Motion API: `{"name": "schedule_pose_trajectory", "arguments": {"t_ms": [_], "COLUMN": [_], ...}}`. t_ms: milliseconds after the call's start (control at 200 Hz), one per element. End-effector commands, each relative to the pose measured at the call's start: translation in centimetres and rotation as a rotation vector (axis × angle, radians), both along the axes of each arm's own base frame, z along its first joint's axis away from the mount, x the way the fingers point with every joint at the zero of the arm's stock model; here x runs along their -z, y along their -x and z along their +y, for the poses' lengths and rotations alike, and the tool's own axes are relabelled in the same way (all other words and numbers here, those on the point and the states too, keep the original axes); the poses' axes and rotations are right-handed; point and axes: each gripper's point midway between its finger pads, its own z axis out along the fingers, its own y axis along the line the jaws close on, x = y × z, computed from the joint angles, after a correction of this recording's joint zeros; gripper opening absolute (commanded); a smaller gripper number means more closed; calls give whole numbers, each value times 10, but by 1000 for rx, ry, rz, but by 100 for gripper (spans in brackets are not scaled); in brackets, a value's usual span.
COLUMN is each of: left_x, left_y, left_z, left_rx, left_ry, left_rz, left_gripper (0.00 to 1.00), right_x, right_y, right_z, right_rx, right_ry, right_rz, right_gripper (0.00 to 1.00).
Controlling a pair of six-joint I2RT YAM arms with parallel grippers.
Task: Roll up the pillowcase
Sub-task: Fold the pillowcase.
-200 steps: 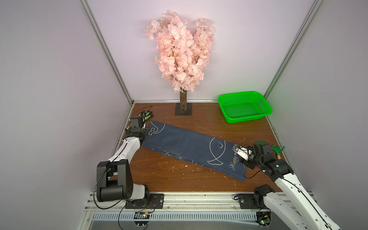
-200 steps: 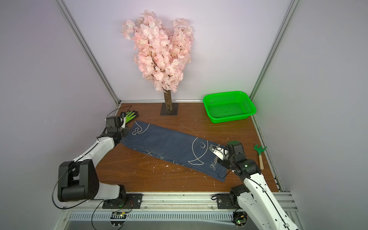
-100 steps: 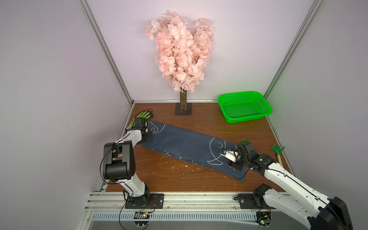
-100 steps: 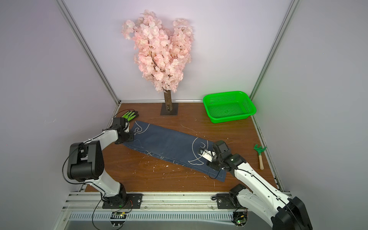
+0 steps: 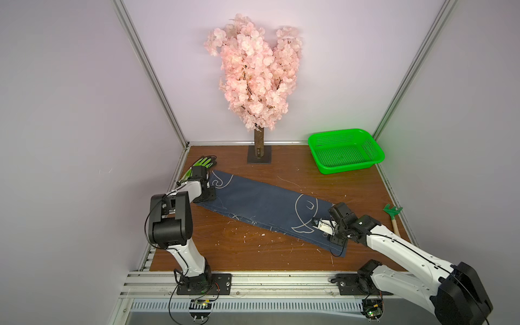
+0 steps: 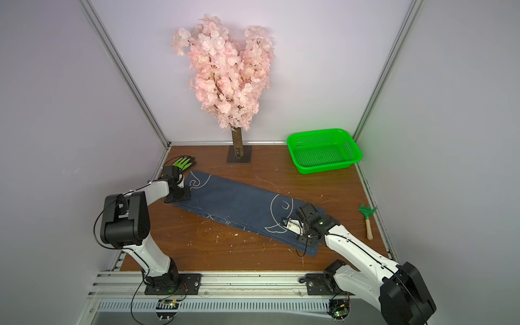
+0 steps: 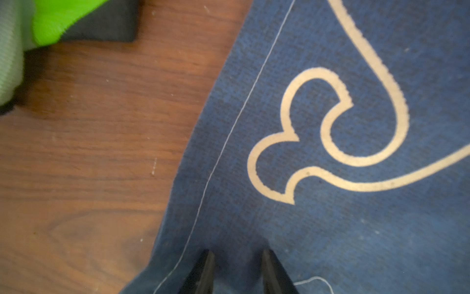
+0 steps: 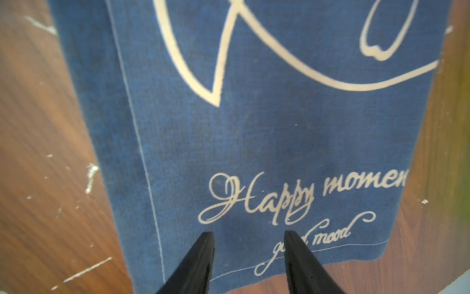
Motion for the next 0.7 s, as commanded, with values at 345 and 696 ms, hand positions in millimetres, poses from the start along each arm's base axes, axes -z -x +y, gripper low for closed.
{"name": "schedule_pose_trajectory", "arguments": {"t_ms": [345, 696], "left_x": [-2, -19], "left_y": [16, 13], "left_z": [31, 56], "left_rx": [-42, -85], "left_ry": [-127, -198], "left_rz": [57, 68], "left_gripper": [43, 49], "right_x": [31, -11], "right_y": [26, -7], "right_z": [-18, -5], "right_rx": [-102, 35], "right_ry": [180, 76], "right_rz": [76, -83], "right_gripper": [54, 57]}}
